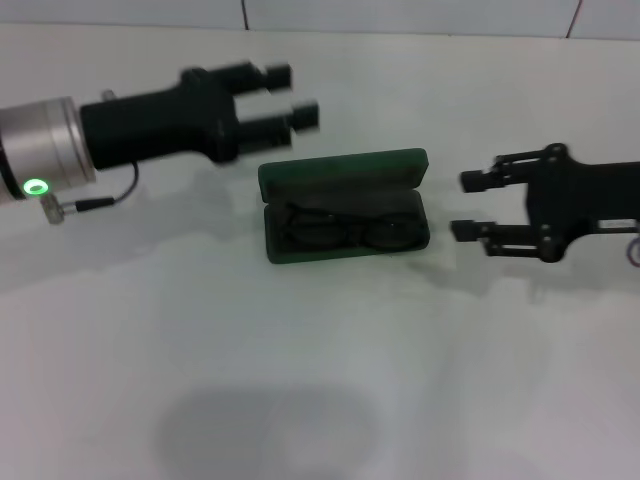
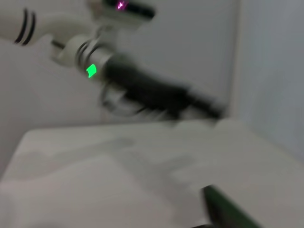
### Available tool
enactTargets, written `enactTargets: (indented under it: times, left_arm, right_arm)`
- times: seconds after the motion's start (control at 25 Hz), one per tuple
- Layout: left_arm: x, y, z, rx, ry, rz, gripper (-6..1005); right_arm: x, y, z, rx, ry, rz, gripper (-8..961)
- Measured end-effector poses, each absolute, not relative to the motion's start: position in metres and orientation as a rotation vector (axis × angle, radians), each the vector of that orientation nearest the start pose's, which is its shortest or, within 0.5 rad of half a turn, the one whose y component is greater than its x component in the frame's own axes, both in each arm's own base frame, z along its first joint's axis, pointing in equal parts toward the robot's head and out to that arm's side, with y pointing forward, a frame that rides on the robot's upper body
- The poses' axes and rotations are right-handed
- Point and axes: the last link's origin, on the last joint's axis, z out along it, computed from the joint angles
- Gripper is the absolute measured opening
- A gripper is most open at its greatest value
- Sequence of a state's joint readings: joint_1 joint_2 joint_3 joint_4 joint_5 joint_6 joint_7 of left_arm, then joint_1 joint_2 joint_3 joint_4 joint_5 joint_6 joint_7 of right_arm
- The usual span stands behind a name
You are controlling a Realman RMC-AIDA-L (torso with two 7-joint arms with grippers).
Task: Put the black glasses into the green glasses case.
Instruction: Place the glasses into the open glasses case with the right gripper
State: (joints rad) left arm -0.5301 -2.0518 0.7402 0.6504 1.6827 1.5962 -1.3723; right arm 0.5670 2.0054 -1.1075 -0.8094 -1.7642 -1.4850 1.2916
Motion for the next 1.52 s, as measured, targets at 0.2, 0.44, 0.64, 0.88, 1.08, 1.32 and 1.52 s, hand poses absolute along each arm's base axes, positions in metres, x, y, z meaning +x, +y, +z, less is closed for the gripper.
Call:
enactTargets:
  times: [0.2, 0.44, 0.64, 0.88, 1.08, 1.32, 1.52]
  left_arm:
    - [-0.24, 0.35, 0.031, -2.366, -0.576, -1.165, 712]
    - [-0.243, 0.354, 0.024, -2.284, -0.583, -1.199, 712]
    - [-0.242, 0.354, 0.022, -2.287, -0.575, -1.194, 711]
    - [-0.241, 0.354, 0.019, -2.29, -0.568, -1.195, 712]
    - [-0.241, 0.354, 0.019, -2.289, -0.554, -1.189, 712]
    - [-0.24, 0.355, 0.018, -2.292, -0.541, -1.188, 711]
    - [-0.24, 0.356, 0.021, -2.272, -0.518, -1.193, 712]
  right_arm:
    - [0.188, 0.362, -0.022, -2.953, 0.051, 0.475, 526]
    - [0.179, 0.377, -0.051, -2.93, 0.057, 0.29, 526]
    - [0.169, 0.382, -0.067, -2.924, 0.01, 0.214, 513]
    - [0.164, 0.384, -0.075, -2.918, 0.001, 0.168, 492]
    - [0.159, 0.387, -0.085, -2.898, -0.031, 0.099, 474]
    - [0.151, 0.389, -0.09, -2.902, -0.079, 0.078, 466]
    - [0.15, 0.389, -0.095, -2.898, -0.077, 0.047, 443]
